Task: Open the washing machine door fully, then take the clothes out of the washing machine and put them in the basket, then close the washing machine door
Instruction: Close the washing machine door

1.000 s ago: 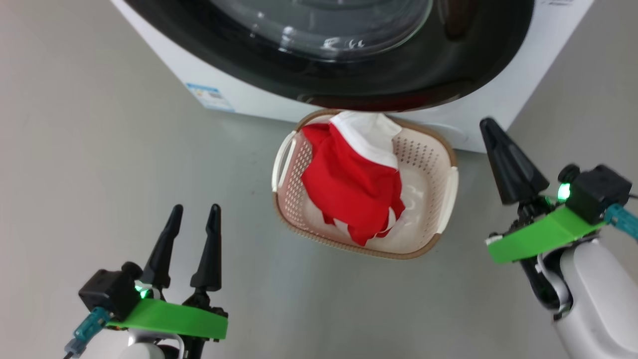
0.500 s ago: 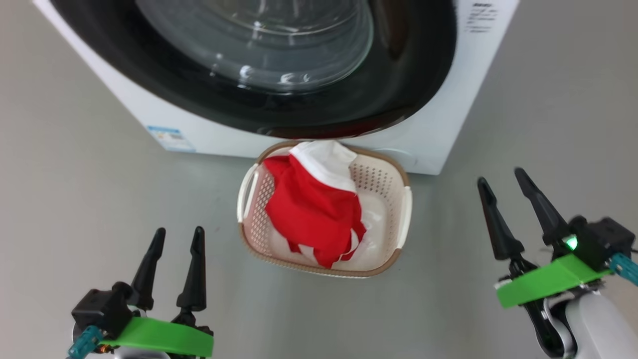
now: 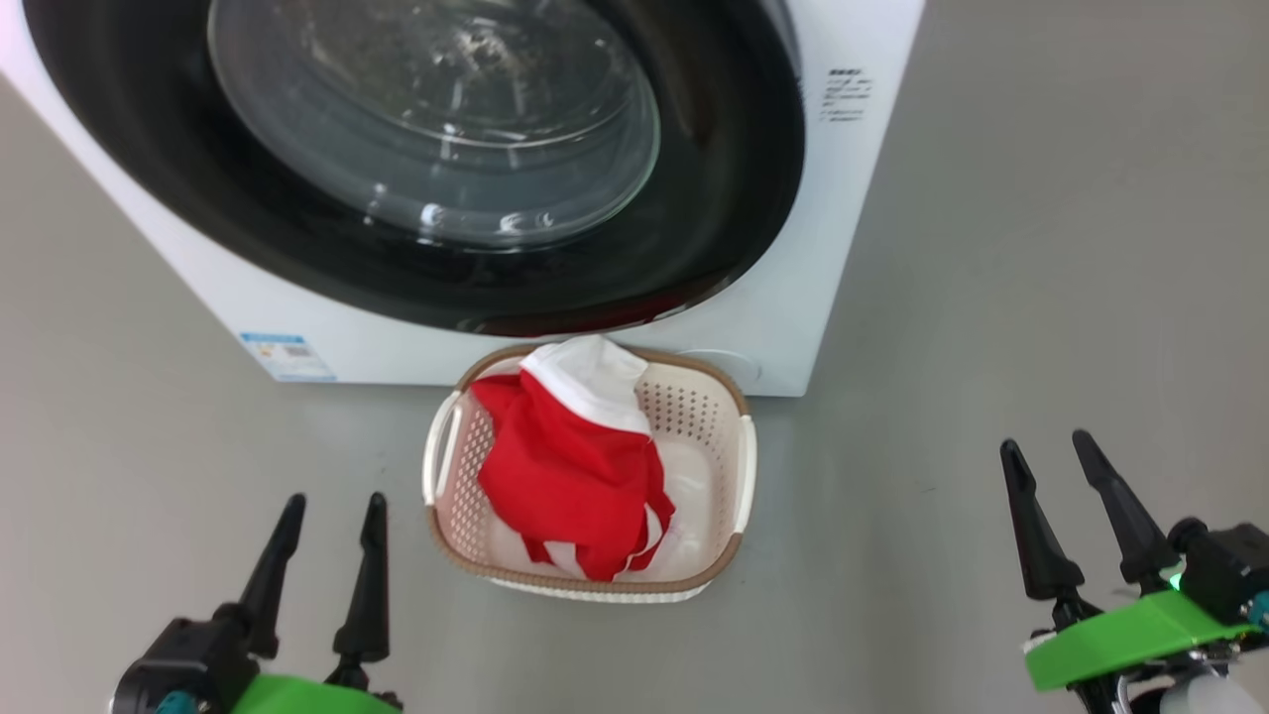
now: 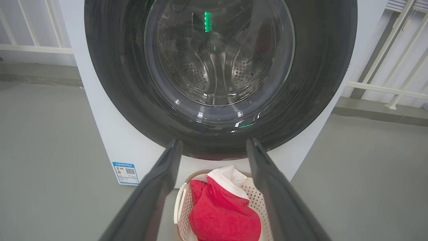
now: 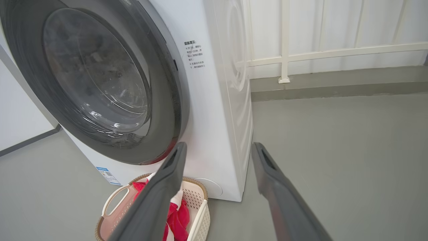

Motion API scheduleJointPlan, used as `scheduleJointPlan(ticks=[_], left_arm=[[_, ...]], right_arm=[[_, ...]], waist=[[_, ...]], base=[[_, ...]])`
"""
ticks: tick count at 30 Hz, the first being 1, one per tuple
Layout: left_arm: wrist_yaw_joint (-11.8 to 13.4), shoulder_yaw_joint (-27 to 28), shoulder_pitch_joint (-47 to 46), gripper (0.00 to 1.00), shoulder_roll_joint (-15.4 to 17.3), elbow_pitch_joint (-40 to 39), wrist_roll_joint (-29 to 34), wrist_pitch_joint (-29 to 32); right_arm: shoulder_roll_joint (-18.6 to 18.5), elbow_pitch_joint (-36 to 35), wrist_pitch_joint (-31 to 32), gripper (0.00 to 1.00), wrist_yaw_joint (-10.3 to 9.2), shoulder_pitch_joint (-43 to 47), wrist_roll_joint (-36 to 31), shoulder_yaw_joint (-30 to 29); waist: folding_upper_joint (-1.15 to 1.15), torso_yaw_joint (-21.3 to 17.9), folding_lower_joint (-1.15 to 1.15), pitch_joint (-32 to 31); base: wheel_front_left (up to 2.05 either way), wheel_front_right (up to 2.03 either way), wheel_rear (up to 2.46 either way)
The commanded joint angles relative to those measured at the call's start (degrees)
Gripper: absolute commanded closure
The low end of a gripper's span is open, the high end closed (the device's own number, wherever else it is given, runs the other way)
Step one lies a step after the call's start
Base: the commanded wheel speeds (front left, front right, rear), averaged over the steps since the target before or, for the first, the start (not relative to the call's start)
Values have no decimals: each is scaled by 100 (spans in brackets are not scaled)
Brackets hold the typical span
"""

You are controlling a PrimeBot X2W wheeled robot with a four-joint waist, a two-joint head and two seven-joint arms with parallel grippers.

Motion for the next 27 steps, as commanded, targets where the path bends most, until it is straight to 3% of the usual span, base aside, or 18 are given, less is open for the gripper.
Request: scheduleJointPlan(ticks=[1,27], left_arm=[[-30,246,62,0,121,-176,97,-28],[-31,316,803,0,270,-353,49,-28]], right_arm=[[-44,-167,-21,0,-5,67,-23,68],[266,-317,-21,0,-5,1110,-84,-508]], waist=[[0,-144,0,-132],[0,-454,0,-667]], base=[[0,0,0],[0,0,0]])
